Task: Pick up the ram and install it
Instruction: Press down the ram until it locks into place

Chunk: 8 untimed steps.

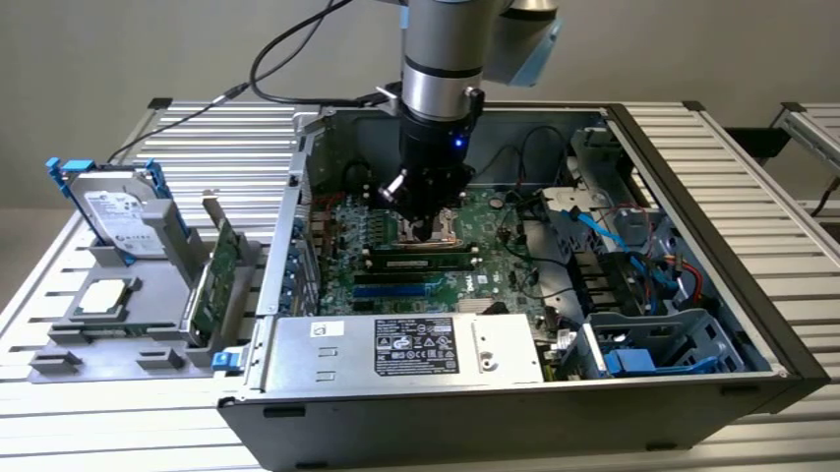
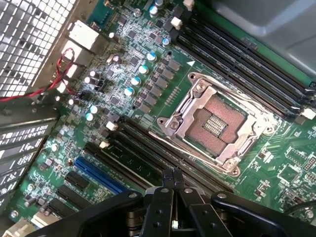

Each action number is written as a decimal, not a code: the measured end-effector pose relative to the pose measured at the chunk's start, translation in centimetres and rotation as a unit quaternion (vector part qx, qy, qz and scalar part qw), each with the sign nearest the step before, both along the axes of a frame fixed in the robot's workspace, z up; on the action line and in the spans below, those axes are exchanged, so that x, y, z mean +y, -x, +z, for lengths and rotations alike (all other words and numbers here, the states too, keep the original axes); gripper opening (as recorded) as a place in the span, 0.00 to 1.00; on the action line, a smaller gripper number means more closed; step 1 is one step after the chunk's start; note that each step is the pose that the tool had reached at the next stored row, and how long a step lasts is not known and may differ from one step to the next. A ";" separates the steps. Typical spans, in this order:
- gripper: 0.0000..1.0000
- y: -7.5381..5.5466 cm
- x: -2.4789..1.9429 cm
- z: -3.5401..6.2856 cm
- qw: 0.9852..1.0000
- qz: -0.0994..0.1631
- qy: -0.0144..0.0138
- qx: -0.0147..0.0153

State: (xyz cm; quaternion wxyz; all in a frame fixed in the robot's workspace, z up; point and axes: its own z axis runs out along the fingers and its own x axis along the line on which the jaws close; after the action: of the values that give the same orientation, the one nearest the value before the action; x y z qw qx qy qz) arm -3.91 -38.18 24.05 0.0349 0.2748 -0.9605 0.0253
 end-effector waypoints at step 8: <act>0.11 0.0 0.00 0.00 0.999 -0.050 0.001 -0.003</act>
State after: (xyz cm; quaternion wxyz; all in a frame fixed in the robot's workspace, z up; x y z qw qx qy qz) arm -3.91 -38.18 24.05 0.0331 0.2266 -0.9731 0.0253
